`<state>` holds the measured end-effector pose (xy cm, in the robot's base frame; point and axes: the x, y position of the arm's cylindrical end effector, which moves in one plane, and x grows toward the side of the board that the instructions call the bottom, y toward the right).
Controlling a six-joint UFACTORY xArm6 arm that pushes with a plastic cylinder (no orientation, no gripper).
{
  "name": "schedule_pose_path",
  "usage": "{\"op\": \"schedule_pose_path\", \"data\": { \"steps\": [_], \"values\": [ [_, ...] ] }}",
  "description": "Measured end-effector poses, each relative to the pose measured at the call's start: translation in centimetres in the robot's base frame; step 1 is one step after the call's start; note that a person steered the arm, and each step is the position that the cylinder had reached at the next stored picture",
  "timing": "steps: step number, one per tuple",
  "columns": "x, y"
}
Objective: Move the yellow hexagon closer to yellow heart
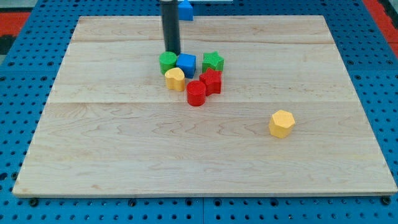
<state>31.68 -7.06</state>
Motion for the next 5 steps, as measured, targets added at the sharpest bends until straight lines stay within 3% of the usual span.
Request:
{"op": "schedule_pose_path", "data": {
  "steps": [1,2,3,4,5],
  "values": [
    [0.5,-1.7],
    [-2.4,1.0],
    [-3.0,11.0],
    [-0.3,21.3],
    [7.2,24.1]
  ]
}}
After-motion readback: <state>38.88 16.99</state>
